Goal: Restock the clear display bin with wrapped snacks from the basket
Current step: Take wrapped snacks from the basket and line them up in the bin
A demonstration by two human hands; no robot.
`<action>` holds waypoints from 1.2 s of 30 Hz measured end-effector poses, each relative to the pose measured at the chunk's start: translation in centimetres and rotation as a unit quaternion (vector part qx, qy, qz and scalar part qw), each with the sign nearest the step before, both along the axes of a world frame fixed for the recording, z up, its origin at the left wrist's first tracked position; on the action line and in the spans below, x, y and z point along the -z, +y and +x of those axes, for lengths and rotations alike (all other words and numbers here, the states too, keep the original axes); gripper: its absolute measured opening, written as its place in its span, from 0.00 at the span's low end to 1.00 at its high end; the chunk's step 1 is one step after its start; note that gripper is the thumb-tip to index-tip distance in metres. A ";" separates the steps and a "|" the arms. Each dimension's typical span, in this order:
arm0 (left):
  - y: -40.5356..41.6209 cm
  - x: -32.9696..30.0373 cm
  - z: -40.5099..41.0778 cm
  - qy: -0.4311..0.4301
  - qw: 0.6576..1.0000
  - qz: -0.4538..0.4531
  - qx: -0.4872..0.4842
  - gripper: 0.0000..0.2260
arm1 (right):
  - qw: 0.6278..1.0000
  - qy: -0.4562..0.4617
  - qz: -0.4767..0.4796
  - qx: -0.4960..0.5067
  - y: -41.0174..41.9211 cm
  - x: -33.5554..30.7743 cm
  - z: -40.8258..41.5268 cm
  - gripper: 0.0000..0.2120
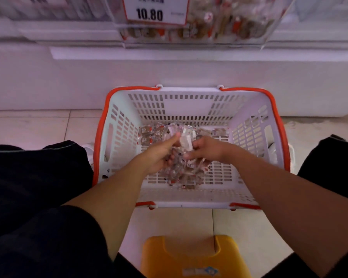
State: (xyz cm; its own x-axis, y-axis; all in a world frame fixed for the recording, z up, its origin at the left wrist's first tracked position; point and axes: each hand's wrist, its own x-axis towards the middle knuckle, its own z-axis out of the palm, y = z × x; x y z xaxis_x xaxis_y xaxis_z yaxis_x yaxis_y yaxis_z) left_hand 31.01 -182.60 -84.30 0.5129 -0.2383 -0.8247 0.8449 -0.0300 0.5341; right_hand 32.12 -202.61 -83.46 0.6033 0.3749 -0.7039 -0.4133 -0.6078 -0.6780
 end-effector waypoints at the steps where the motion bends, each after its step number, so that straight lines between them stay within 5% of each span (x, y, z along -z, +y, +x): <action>1: -0.2 -1.3 0.6 -0.025 1.000 -0.017 0.003 0.24 | 1.000 0.003 0.025 0.004 0.2 -1.5 0.5 0.16; 4: -0.6 -4.9 2.3 -0.098 0.995 -0.002 0.006 0.24 | 0.997 -0.004 0.075 0.023 0.6 -5.6 1.9 0.18; 8: 0.3 -10.8 4.5 -0.143 0.989 -0.020 0.026 0.10 | 0.994 0.005 0.113 -0.010 0.1 -11.1 3.3 0.18; 14: 3.1 -22.7 6.0 -0.162 0.966 -0.033 0.200 0.10 | 0.976 -0.036 0.211 -0.038 -1.2 -21.7 4.6 0.10; 18: 3.5 -28.8 4.0 -0.191 0.950 -0.083 0.233 0.20 | 0.949 -0.135 0.283 0.019 -1.2 -27.2 2.9 0.11; 23: 2.0 -31.3 4.3 -0.279 0.914 -0.121 0.267 0.13 | 0.905 -0.283 0.305 0.090 0.4 -29.9 2.3 0.11; 31: 1.4 -32.1 6.2 -0.398 0.876 0.020 0.272 0.15 | 0.890 -0.416 0.185 0.017 1.3 -31.3 4.0 0.32; 36: 0.9 -33.0 5.6 -0.414 0.861 0.056 0.289 0.17 | 0.876 -0.464 0.127 -0.043 1.2 -32.1 3.8 0.26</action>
State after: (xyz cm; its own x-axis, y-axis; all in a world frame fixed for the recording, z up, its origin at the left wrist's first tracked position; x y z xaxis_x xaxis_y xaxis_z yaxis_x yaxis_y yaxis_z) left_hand 36.64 -181.69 -51.29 0.7586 -0.5941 -0.2675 0.0027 -0.4077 0.9131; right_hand 35.90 -201.44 -51.34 0.8338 0.5195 0.1865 0.4262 -0.3912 -0.8157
